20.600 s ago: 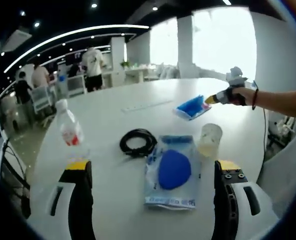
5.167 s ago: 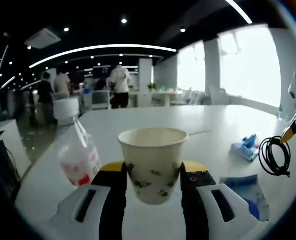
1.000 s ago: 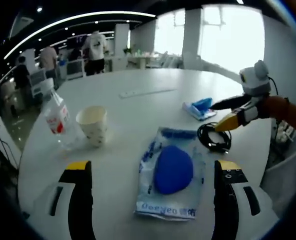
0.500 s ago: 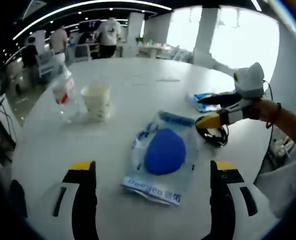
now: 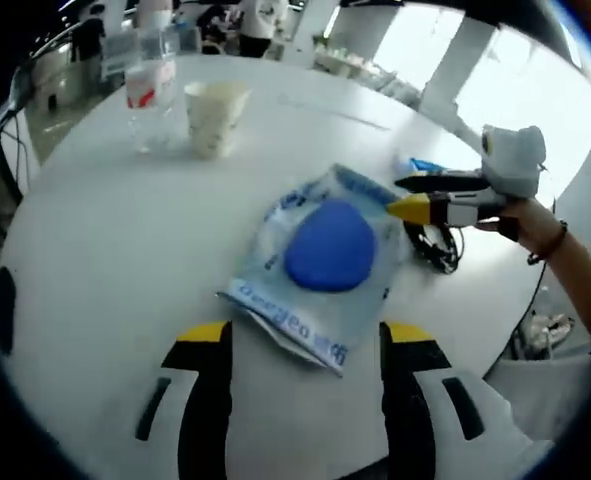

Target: Arrange the tabletop items into an orderly group along one side of the table until the central work area is clear of visible clutter.

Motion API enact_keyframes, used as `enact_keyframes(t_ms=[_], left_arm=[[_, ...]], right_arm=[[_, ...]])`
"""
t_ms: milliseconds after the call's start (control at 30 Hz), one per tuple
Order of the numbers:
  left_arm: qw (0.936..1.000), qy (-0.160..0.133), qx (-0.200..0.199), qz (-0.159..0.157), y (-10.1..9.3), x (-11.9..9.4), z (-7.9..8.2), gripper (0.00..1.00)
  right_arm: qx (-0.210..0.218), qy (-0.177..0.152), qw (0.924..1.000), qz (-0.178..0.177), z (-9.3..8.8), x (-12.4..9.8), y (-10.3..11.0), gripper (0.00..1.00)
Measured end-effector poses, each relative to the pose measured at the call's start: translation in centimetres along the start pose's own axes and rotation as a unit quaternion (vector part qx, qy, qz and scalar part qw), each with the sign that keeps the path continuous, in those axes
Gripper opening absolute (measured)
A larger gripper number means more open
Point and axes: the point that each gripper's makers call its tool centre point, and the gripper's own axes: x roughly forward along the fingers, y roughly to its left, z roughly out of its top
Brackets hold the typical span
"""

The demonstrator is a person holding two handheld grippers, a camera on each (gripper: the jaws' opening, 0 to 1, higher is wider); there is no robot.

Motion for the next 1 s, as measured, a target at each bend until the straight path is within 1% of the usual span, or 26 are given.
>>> enact_keyframes(t_ms=[33,200,333,367,400,433,500,567,667,700,733,767,800,867,900,967,1000], left_arm=[[1.0,-0.001,-0.004,0.004,0.1,0.0,0.0,0.54],[0.9993,0.017,-0.033,0.006,-0.1,0.4,-1.0,0.48],[0.9979,0.037,-0.054,0.006,-0.2,0.7,-2.0,0.41],[0.9982,0.018,-0.057,0.007,-0.1,1.0,-1.5,0.38],[0.9976,0.034,-0.06,0.005,-0.2,0.9,-2.0,0.36],[0.9977,0.033,-0.06,0.005,-0.1,0.9,-2.0,0.32],[0.997,0.041,-0.066,-0.001,-0.3,1.1,-2.2,0.27],[0.9966,0.047,-0.067,0.002,-0.4,1.2,-2.5,0.21],[0.997,0.044,-0.064,-0.001,-0.5,1.2,-2.5,0.1],[0.9976,0.044,-0.054,-0.006,-0.8,1.3,-2.3,0.07],[0.9981,0.042,-0.045,0.001,-0.6,1.3,-2.2,0.06],[0.9992,0.036,-0.013,0.012,-0.2,1.2,-1.7,0.05],[0.9995,0.03,0.0,0.013,-0.1,1.2,-1.4,0.03],[0.9994,0.032,-0.004,0.009,-0.3,1.0,-1.1,0.02],[0.9992,0.039,-0.009,-0.004,-0.4,0.9,-1.1,0.02],[0.9993,0.036,-0.011,-0.004,-0.3,0.7,-0.8,0.01],[0.9995,0.032,-0.003,-0.004,-0.2,0.6,-0.6,0.01]], right_arm=[[-0.003,0.004,1.0,0.0,-0.1,0.1,0.0,0.38],[-0.003,0.013,0.9999,0.001,-0.4,0.4,0.1,0.26],[0.0,0.018,0.9998,0.004,-0.6,0.6,0.3,0.17],[0.001,0.02,0.9998,0.004,-0.6,0.6,0.3,0.16],[-0.001,0.022,0.9998,0.001,-0.7,0.7,0.2,0.16],[0.0,0.022,0.9997,0.001,-0.7,0.7,0.2,0.16],[0.002,0.023,0.9997,0.0,-0.8,0.7,0.2,0.14],[0.008,0.023,0.9997,0.0,-0.8,0.6,0.2,0.13],[0.009,0.024,0.9997,0.003,-0.8,0.5,0.3,0.07],[0.01,0.024,0.9997,0.003,-0.8,0.5,0.4,0.05],[0.016,0.024,0.9996,0.006,-0.8,0.4,0.6,0.03],[0.014,0.024,0.9996,0.007,-0.8,0.3,0.7,0.03],[0.006,0.023,0.9997,0.004,-0.7,0.1,0.7,0.02],[0.0,0.026,0.9997,0.001,-0.7,-0.2,0.7,0.01],[0.001,0.028,0.9996,-0.001,-0.6,-0.5,0.6,0.01],[0.007,0.031,0.9995,-0.003,-0.7,-1.1,0.6,0.01],[0.011,0.025,0.9996,-0.003,-0.5,-1.5,0.6,0.01]])
